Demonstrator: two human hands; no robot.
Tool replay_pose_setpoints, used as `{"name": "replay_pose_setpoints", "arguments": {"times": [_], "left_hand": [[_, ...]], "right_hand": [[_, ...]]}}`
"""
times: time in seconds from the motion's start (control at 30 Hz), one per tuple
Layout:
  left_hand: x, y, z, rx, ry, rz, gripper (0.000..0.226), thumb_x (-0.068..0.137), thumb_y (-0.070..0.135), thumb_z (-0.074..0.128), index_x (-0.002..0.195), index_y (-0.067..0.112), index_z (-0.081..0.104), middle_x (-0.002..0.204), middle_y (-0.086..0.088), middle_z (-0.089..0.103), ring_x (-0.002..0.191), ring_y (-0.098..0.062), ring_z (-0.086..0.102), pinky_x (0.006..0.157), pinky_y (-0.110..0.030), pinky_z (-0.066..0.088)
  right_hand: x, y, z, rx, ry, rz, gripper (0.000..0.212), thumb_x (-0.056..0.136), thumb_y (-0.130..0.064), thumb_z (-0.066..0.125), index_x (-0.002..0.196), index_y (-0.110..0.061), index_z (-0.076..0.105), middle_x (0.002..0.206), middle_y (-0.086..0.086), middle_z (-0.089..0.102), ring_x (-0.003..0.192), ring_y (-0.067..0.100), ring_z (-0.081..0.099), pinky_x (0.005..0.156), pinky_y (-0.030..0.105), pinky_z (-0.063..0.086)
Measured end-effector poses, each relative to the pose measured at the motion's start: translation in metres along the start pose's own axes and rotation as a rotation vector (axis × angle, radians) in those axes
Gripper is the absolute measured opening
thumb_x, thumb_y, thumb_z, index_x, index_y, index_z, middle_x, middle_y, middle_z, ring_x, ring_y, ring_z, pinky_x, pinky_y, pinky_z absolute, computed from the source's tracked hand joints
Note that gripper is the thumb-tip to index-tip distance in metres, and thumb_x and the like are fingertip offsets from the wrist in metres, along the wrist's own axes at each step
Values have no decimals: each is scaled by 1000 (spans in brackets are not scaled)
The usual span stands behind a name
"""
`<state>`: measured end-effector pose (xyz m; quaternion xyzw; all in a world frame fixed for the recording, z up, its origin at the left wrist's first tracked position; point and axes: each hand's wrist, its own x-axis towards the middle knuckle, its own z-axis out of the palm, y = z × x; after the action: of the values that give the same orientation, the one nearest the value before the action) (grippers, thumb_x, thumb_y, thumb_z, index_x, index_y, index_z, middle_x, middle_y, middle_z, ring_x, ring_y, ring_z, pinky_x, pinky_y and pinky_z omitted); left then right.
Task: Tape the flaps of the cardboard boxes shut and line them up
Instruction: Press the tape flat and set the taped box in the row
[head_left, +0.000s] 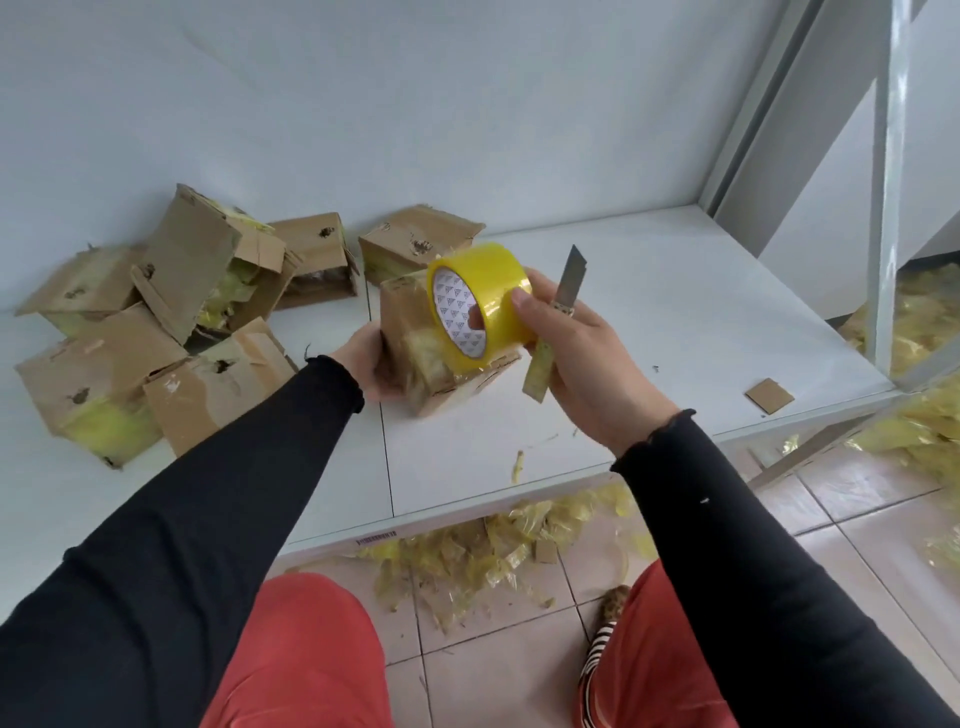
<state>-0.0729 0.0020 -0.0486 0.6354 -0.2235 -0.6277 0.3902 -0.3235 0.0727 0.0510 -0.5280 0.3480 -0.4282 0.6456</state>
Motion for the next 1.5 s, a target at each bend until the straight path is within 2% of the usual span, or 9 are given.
{"name": "replay_pose_setpoints", "arguments": {"times": [0.13,0.27,0.37,0.43,0.73,0.9,1.07,1.37,1.5], "left_hand": [[-10,3,-8,93,438,525,20,104,25,48,89,21,60,90,-3,60,97,-23,57,84,-40,52],[-40,18,-22,312,199,849,68,94,73,47,151,36,43,159,10,40,144,-1,35,115,-15,26],[-51,19,-18,796,63,803,117,68,79,71,163,36,18,172,2,6,158,-13,9,124,-32,16],[-55,22,-15,863,76,746,129,59,76,82,163,36,16,166,2,12,152,-18,24,123,-36,25],[-54,31,-12,955,106,766,113,62,61,80,156,40,23,138,5,28,126,-12,40,107,-33,38],[-54,40,-14,1063,-2,667,116,72,64,85,161,42,13,145,14,18,133,-5,27,113,-29,26],[-58,51,-20,1261,-49,572,131,68,62,89,160,47,-3,150,19,11,132,-2,22,109,-27,24],[-56,55,-19,989,-49,593,119,68,50,89,162,39,16,147,6,24,136,-10,30,115,-33,29],[-53,54,-37,536,-178,382,84,65,57,82,140,30,57,127,-5,63,114,-18,64,101,-45,56]], "right_hand": [[35,-10,17,-123,24,7,25,107,-32,53,123,-17,66,122,-2,70,121,17,63,116,42,41],[60,-15,33,-197,79,13,40,107,-39,51,133,-9,60,142,6,60,139,26,51,120,48,36],[72,-17,41,-211,49,40,48,106,-46,51,138,-11,61,138,7,64,133,23,57,117,46,40],[75,-17,44,-234,18,59,47,106,-48,49,133,-13,63,134,7,67,128,22,61,116,46,42],[29,-13,22,-233,-65,-60,25,105,-22,51,91,-31,70,80,-21,69,75,-3,64,67,10,47],[-6,21,-1,-487,-12,35,24,108,-25,47,99,-7,60,69,-10,51,53,2,45,53,16,36],[-4,47,3,-597,45,77,26,107,-30,44,83,-21,48,62,-16,45,48,1,38,47,18,32],[-7,80,5,-637,99,178,39,109,-42,38,88,-9,43,76,2,39,69,19,39,65,35,32],[-8,48,-6,-379,67,37,53,105,-51,42,94,2,46,82,3,39,73,15,40,61,27,35]]}}
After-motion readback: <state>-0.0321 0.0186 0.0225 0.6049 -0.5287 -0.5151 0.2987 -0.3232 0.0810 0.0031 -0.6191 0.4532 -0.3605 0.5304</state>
